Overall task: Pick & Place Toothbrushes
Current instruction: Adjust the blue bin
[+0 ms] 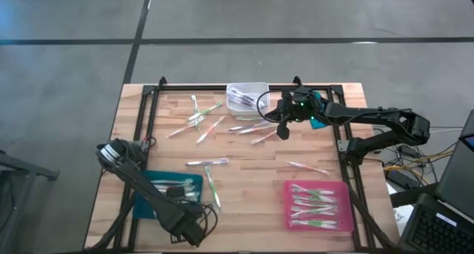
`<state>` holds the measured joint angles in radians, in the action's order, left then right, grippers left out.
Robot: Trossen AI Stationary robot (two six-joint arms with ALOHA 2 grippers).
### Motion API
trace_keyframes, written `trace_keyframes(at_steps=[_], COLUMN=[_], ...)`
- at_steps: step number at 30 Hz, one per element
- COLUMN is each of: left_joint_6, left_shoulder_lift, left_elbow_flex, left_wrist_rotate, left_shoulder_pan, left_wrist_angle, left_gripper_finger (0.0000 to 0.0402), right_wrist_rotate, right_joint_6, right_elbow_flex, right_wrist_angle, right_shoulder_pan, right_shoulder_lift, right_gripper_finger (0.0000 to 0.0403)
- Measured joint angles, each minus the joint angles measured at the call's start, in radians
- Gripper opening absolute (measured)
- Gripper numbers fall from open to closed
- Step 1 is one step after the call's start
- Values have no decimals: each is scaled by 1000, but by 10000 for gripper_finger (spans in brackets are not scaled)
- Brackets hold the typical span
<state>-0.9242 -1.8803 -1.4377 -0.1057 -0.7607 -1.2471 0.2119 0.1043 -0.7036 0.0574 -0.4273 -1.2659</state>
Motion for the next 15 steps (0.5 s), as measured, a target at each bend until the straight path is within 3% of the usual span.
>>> trace_keyframes(at_steps=[8,15], left_joint_6=[20,-76], left_shoulder_lift=[95,205], left_elbow_flex=[-4,113], left_wrist_rotate=[181,138], left_shoulder_pan=[54,48], left_wrist_angle=[-306,-193], left_gripper_finger=[0,0], right_wrist_rotate=[0,-1], right_joint_6=[0,9], right_elbow_flex=[0,0], right_wrist_angle=[6,6], right_shoulder_pan=[18,24], right_shoulder_lift=[0,0], right_gripper_finger=[8,8])
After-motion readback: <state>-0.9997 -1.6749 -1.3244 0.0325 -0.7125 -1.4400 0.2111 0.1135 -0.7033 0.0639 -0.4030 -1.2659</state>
